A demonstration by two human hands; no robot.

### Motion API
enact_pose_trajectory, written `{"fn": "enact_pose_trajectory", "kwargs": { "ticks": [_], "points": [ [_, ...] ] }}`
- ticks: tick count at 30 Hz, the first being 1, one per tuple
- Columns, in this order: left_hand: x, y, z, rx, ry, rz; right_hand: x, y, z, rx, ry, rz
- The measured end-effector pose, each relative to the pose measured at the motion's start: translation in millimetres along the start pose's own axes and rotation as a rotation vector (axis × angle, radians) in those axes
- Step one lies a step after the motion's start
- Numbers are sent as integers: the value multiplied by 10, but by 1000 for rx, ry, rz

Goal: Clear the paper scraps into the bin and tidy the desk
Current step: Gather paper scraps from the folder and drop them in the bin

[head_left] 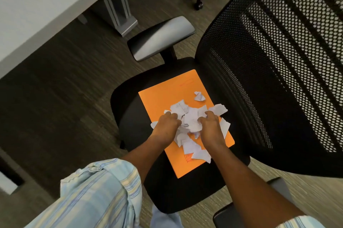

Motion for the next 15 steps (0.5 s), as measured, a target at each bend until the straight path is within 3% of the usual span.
{"fn": "enact_pose_trajectory", "kwargs": {
  "ticks": [7, 15],
  "points": [
    [-161, 12, -18, -34, -113, -94, -91, 157, 6, -7, -80, 49],
    [-314, 47, -215, -56, -127, -139, -233, 323, -182, 118, -135, 365]
  ]
}}
Point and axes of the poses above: each hand's wrist, its own z-axis towards the middle knuckle, its own x-axis out of the palm, y = z × x, the point moved 3 cm from there along z, towards the middle knuckle
